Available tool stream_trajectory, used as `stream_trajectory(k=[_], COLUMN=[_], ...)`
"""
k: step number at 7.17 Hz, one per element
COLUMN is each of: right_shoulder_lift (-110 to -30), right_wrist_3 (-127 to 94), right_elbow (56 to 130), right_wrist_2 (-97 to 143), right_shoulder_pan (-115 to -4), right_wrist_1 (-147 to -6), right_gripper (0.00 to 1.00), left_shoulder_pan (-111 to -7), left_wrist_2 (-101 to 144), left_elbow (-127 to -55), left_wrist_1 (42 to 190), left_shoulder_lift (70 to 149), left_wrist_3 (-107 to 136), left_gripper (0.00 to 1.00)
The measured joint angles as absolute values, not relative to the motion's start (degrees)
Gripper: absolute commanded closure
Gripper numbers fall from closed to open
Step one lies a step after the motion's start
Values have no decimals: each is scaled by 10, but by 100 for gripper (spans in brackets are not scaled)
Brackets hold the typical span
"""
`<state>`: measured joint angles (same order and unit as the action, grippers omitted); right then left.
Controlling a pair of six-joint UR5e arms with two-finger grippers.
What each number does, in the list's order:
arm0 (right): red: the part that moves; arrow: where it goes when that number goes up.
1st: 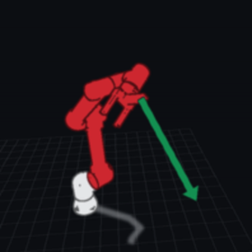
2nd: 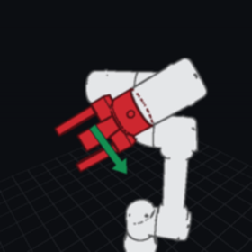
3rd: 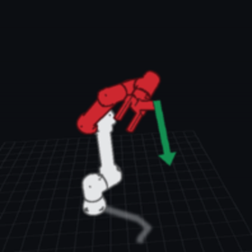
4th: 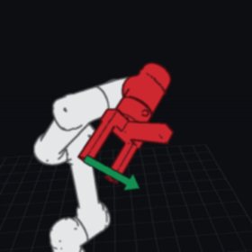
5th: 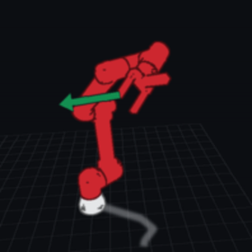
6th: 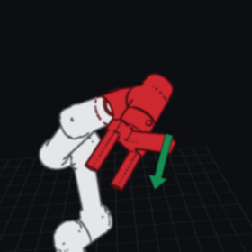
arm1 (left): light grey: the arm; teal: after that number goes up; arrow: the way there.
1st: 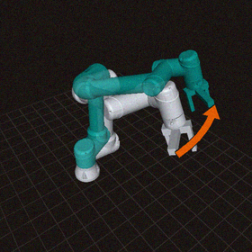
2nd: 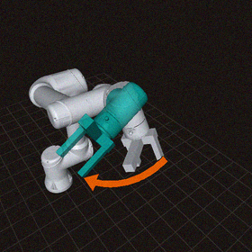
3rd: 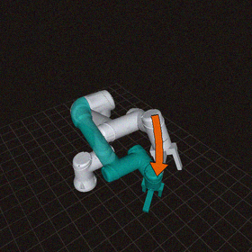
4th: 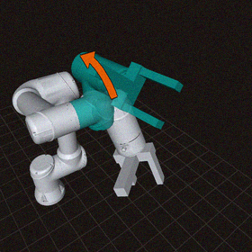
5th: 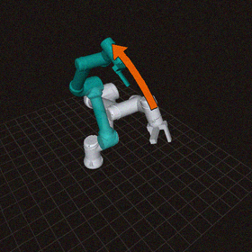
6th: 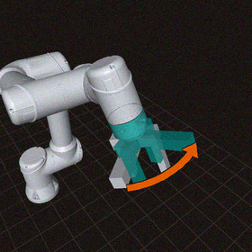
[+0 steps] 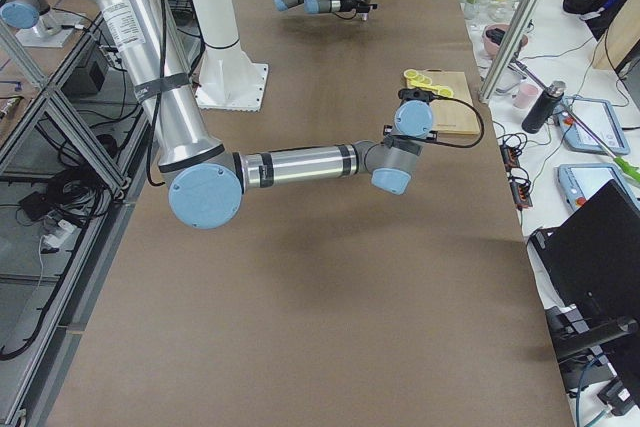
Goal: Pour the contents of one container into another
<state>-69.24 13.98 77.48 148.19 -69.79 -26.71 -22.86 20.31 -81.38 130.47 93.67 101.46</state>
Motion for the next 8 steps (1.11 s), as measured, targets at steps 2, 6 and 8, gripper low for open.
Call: stream_trajectory(k=[2, 6, 8], right_shoulder_lift=[-685, -688, -688], right_wrist_3=[138, 137, 133], right_elbow=[838, 986, 1006], right_wrist_2=[1482, 1473, 1477], right_shoulder_pan=[-691, -665, -667], right_wrist_1=[-316, -491, -521], right_gripper=[100, 100, 100], left_shoulder_pan=[-228, -227, -226], left_wrist_2=[203, 207, 209], left_elbow=[-813, -804, -804], left_wrist_1=[1302, 1252, 1248], left_shoulder_lift=[936, 937, 941], left_wrist_3=[1063, 1075, 1073], left_gripper=[1, 3, 33])
